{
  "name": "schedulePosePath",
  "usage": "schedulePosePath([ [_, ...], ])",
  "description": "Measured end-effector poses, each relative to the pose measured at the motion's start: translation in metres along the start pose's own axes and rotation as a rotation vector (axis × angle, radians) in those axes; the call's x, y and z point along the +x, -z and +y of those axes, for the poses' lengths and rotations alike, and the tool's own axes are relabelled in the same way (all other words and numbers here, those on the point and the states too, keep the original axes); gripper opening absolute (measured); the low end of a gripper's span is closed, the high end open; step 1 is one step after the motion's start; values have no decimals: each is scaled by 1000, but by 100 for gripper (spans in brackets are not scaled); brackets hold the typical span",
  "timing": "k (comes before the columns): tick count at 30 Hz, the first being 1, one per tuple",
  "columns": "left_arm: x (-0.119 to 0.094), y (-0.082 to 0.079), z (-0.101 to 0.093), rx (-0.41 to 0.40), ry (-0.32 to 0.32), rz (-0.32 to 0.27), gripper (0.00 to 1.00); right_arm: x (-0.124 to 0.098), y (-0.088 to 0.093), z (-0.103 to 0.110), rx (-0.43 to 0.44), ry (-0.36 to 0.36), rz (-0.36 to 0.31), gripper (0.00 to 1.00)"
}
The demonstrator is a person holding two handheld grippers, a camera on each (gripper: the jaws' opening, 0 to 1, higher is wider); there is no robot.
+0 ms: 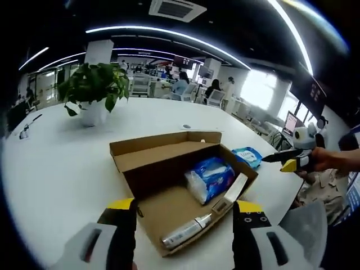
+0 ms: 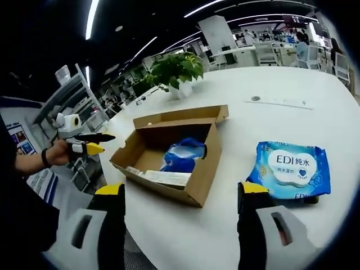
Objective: Operate the shoe box by opening the lid, removing the specified soft item, and placing it in the target area until the item is outside and the box remains undamaged.
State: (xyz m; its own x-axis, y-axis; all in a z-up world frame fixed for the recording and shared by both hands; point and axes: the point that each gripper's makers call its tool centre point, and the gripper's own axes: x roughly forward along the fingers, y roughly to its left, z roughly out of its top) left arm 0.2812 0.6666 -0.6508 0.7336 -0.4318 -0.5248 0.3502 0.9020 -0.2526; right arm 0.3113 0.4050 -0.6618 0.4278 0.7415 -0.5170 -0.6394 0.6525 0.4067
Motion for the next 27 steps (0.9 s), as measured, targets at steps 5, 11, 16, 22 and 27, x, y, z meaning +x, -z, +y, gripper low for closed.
schedulePosePath([
  [5, -8, 4, 7, -12, -6, -6, 71, 11, -5, 9, -13, -12, 7, 77],
  [11, -14, 11, 14, -28, -17, -1, 72, 23, -20, 11, -27, -28, 3, 75],
  [16, -18, 10, 14, -55, -11, -13, 72, 36, -26, 17, -59, -50, 27, 76],
  [22, -20, 7, 13, -47, -3, -21, 72, 54, -37, 18, -146, -56, 86, 76],
  [27, -19, 6, 12, -32, 7, -12, 72, 70, -53, 18, -163, -65, 86, 75],
])
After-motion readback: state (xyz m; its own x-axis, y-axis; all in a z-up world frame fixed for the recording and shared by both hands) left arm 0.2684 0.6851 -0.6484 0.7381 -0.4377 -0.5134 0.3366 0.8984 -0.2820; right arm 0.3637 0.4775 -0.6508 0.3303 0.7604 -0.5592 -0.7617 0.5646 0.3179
